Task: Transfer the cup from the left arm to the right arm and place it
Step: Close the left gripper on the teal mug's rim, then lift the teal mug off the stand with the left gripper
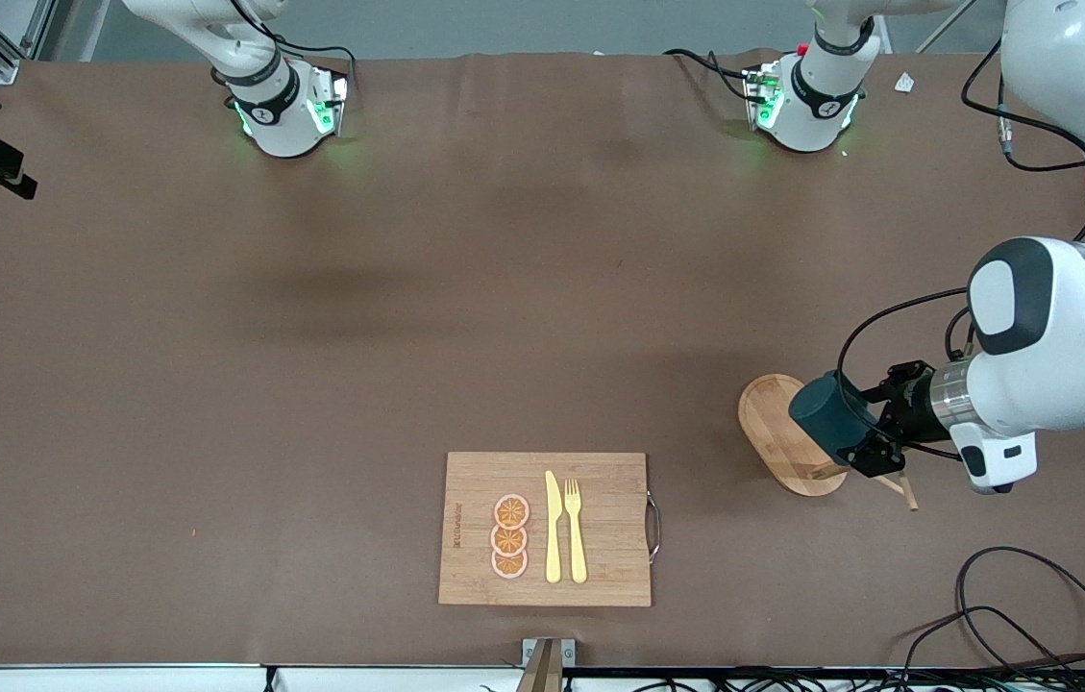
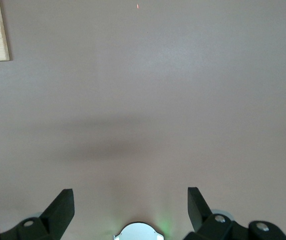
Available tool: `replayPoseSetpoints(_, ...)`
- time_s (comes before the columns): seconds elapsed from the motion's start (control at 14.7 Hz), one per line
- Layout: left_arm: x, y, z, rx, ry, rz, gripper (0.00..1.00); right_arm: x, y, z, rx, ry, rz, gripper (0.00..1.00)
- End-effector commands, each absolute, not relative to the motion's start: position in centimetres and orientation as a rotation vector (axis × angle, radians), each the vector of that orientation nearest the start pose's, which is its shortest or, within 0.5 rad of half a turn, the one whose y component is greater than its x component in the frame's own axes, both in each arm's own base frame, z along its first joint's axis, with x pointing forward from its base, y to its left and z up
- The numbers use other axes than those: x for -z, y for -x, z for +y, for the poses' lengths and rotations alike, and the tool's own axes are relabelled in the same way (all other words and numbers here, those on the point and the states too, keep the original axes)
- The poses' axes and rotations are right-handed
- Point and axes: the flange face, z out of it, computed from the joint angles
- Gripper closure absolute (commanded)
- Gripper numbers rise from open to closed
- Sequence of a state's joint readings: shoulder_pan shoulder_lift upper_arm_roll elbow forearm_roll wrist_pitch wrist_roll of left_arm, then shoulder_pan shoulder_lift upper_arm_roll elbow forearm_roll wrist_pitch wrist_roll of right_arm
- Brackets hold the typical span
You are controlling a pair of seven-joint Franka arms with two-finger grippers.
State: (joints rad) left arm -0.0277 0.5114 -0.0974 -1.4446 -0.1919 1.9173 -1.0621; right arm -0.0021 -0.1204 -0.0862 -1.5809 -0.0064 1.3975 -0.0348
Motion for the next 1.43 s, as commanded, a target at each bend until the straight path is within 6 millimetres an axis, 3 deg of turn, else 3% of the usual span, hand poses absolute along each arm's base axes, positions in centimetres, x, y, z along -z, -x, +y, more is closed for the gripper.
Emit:
replayPoseSetpoints(0.0,-38.9,-69.9,-9.2,-0.255,2.908,-1.611,0.00,-67.1,-49.0,-4.7,-0.091,3.129,0.071,0.00)
replayPoseSetpoints(0.41,-37.0,-70.1,-9.7,-0.275,2.905,-1.604,0.01,-67.1,-49.0,-4.7,-0.091,3.129,0.071,0.00)
replayPoseSetpoints(0.48,-37.1,-70.1,-9.8,-0.276,2.906,-1.602,0.04,-67.1,-49.0,-4.7,-0.091,3.129,0.071,0.00)
replayPoseSetpoints(0.61,-37.2,-70.2,-9.7,-0.271,2.908,-1.603,0.21,-67.1,-49.0,-4.7,-0.091,3.129,0.071,0.00)
replayPoseSetpoints(0.75,-37.6,-70.1,-9.7,-0.263,2.920,-1.591,0.32,-67.1,-49.0,-4.7,-0.091,3.129,0.071,0.00)
replayPoseSetpoints(1.36,-40.2,-69.1,-11.0,-0.345,2.926,-1.630,0.31,-67.1,-49.0,-4.6,-0.091,3.130,0.069,0.00)
